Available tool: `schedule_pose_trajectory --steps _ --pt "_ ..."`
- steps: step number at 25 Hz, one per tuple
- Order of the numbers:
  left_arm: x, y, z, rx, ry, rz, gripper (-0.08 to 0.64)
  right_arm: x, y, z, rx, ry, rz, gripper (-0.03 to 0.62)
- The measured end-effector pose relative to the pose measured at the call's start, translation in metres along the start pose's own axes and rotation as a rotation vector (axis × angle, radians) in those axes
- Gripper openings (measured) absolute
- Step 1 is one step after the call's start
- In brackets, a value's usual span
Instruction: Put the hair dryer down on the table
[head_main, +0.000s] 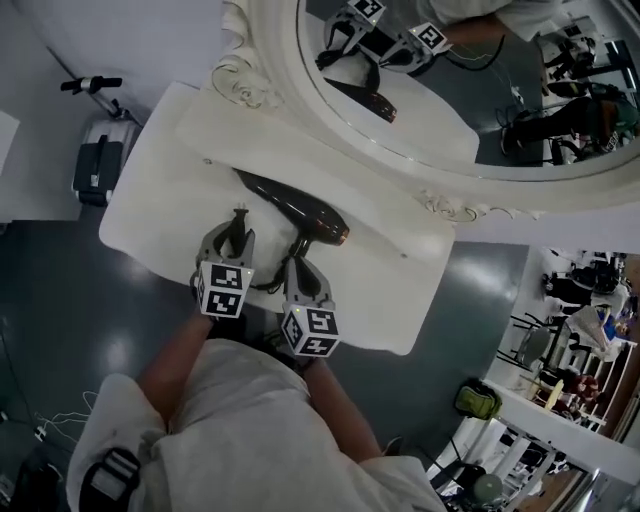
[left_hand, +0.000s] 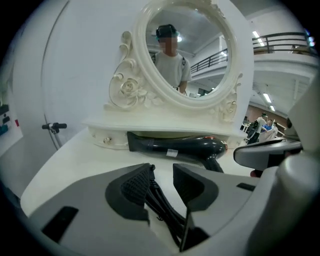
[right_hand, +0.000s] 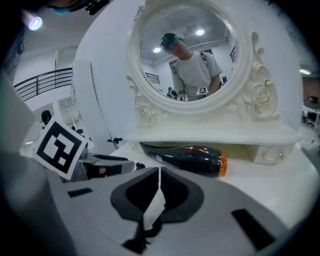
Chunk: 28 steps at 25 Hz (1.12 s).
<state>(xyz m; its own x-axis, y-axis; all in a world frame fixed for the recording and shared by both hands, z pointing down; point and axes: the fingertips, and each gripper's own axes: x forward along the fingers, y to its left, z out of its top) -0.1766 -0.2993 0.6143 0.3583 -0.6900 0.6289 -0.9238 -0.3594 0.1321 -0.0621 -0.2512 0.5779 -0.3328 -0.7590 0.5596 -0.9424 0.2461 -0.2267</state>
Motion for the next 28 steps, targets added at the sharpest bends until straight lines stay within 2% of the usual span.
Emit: schedule_pose_trajectory --steps 4,10,13,17,21,28 --pt "-0.021 -0.033 0.0 0.018 -0.018 -0.009 0.132 -0.023 -0.003 0.005 -0.001 -0.044 0.011 0.023" --pt "-0.054 -0.074 0.013 0.046 -0.117 -0.014 0.043 -0.061 -0.01 0.015 -0.012 -0.139 0.009 0.023" --pt "-0.077 -0.105 0.016 0.041 -0.138 -0.017 0.029 -0.093 -0.024 0.017 -0.003 -0.16 -0.005 0.023" --pt "-0.099 -0.141 0.031 0.065 -0.195 -0.048 0.017 -0.123 -0.031 0.03 0.006 -0.234 -0.006 0.023" --pt "-0.126 -0.184 0.036 0.065 -0.254 -0.074 0.012 -0.165 -0.031 0.035 -0.035 -0.299 0.004 0.017" --pt "-0.162 -0.248 0.033 0.07 -0.328 -0.124 0.012 -0.236 -0.055 0.034 -0.121 -0.375 -0.056 0.015"
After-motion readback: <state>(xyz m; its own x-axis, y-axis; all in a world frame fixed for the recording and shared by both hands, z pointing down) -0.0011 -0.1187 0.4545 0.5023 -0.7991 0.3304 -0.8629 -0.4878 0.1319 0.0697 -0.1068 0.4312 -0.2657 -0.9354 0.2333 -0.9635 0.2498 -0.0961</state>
